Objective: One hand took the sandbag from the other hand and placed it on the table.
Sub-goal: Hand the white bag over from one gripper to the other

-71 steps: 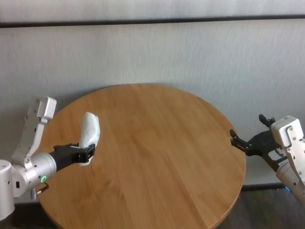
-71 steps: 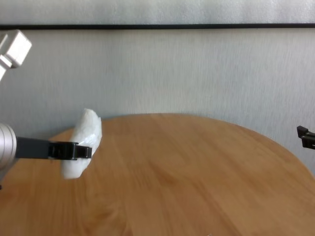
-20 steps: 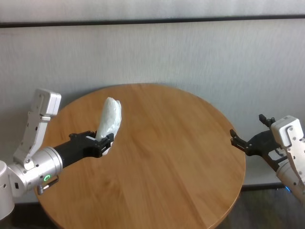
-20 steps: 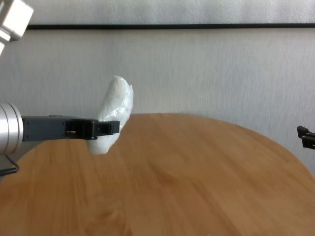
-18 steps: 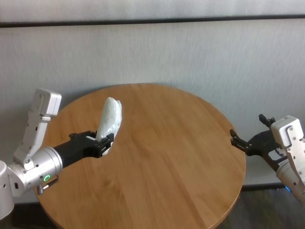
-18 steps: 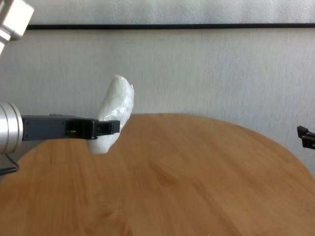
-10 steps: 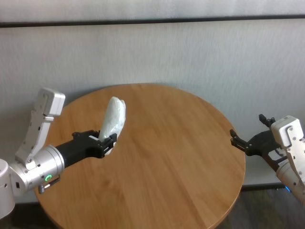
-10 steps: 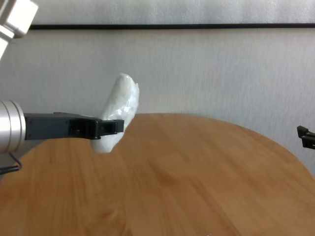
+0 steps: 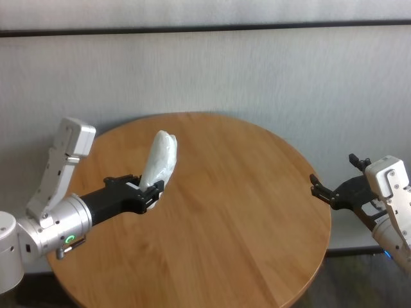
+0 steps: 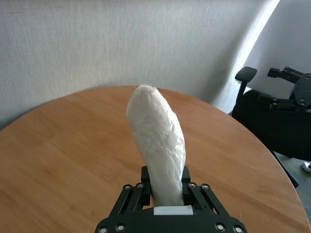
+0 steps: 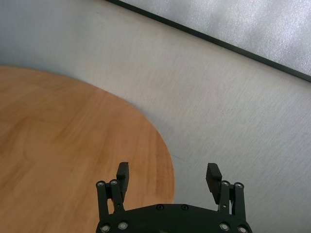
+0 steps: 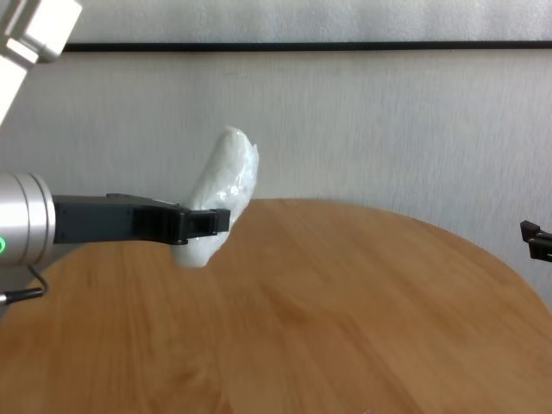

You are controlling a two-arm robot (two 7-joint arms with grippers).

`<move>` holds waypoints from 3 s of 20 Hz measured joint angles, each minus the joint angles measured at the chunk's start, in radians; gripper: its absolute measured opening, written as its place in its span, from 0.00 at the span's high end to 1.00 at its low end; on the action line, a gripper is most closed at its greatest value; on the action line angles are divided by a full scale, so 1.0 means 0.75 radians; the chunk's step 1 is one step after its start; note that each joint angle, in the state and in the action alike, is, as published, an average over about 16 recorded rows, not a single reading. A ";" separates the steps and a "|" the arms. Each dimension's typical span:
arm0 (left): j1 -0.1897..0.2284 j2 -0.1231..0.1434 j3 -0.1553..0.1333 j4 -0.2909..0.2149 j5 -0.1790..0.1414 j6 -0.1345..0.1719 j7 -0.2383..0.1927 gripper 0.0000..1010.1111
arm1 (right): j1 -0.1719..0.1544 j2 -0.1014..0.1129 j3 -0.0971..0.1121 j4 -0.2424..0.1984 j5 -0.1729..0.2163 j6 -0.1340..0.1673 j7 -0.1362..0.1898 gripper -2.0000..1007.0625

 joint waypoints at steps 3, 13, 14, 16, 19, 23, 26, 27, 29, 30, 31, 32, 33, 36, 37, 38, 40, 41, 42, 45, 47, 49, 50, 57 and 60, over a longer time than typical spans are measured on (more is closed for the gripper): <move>-0.010 -0.001 0.014 -0.002 -0.007 -0.003 -0.001 0.64 | 0.000 0.000 0.000 0.000 0.000 0.000 0.000 0.01; -0.046 -0.011 0.052 -0.009 -0.052 -0.009 -0.020 0.64 | 0.000 0.000 0.000 0.000 0.000 0.000 0.000 0.01; -0.049 -0.012 0.055 -0.010 -0.058 -0.010 -0.024 0.64 | 0.000 0.000 0.000 0.000 0.000 0.000 0.000 0.01; -0.055 -0.013 0.061 -0.013 -0.069 -0.011 -0.032 0.64 | 0.000 0.000 0.000 0.000 0.000 0.000 0.000 0.01; -0.064 -0.013 0.070 -0.017 -0.086 -0.015 -0.046 0.64 | 0.000 0.000 0.000 0.000 0.000 0.000 0.000 0.01; -0.076 -0.011 0.084 -0.022 -0.104 -0.024 -0.065 0.64 | 0.000 0.000 0.000 0.000 0.000 0.000 0.000 0.01; -0.083 -0.009 0.094 -0.026 -0.116 -0.032 -0.077 0.64 | 0.000 0.000 0.000 0.000 0.000 0.000 0.000 0.01; -0.086 -0.008 0.098 -0.027 -0.120 -0.035 -0.082 0.64 | 0.000 0.000 0.000 0.000 0.000 0.000 0.000 0.01; -0.090 -0.005 0.105 -0.029 -0.127 -0.042 -0.091 0.64 | 0.000 0.000 0.000 0.000 0.000 0.000 0.000 0.01; -0.092 -0.003 0.108 -0.030 -0.130 -0.045 -0.095 0.64 | 0.000 0.000 0.000 0.000 0.000 0.000 0.000 0.01; -0.095 -0.001 0.112 -0.030 -0.134 -0.049 -0.100 0.64 | 0.000 0.000 0.000 0.000 0.000 0.000 0.000 0.01; -0.097 0.001 0.115 -0.031 -0.137 -0.052 -0.104 0.64 | 0.000 0.000 0.000 0.000 0.000 0.000 0.000 0.01; -0.099 0.003 0.119 -0.032 -0.140 -0.055 -0.108 0.64 | 0.000 0.000 0.000 0.000 0.000 0.000 0.000 0.01; -0.105 0.010 0.129 -0.033 -0.148 -0.064 -0.118 0.64 | 0.000 0.000 0.000 0.000 0.000 0.000 0.000 0.01; -0.107 0.013 0.132 -0.033 -0.151 -0.067 -0.121 0.64 | 0.000 0.000 0.000 0.000 0.000 0.000 0.000 0.01; -0.109 0.016 0.135 -0.033 -0.154 -0.070 -0.124 0.64 | 0.000 0.000 0.000 0.000 0.000 0.000 0.000 0.01; -0.112 0.021 0.141 -0.034 -0.159 -0.077 -0.131 0.64 | 0.000 0.000 0.000 0.000 0.000 0.000 0.000 0.01; -0.114 0.024 0.144 -0.035 -0.162 -0.080 -0.135 0.64 | 0.000 0.000 0.000 0.000 0.000 0.000 0.000 0.01; -0.115 0.027 0.147 -0.036 -0.165 -0.084 -0.138 0.64 | 0.000 0.000 0.000 0.000 0.000 0.000 0.000 0.01; -0.119 0.036 0.155 -0.038 -0.175 -0.094 -0.148 0.64 | 0.000 0.000 0.000 0.000 0.000 0.000 0.000 0.01; -0.121 0.041 0.161 -0.041 -0.183 -0.101 -0.154 0.64 | 0.000 0.000 0.000 0.000 0.000 0.000 0.000 0.01; -0.123 0.047 0.166 -0.043 -0.190 -0.108 -0.159 0.64 | 0.000 0.000 0.000 0.000 0.000 0.000 0.000 0.01; -0.123 0.049 0.169 -0.045 -0.194 -0.112 -0.162 0.64 | 0.000 0.000 0.000 0.000 0.000 0.000 0.000 0.01; -0.125 0.068 0.188 -0.059 -0.223 -0.136 -0.187 0.64 | 0.000 0.000 0.000 0.000 0.000 0.000 0.000 0.01; -0.126 0.076 0.198 -0.065 -0.234 -0.146 -0.197 0.64 | 0.000 0.000 0.000 0.000 0.000 0.000 0.000 0.01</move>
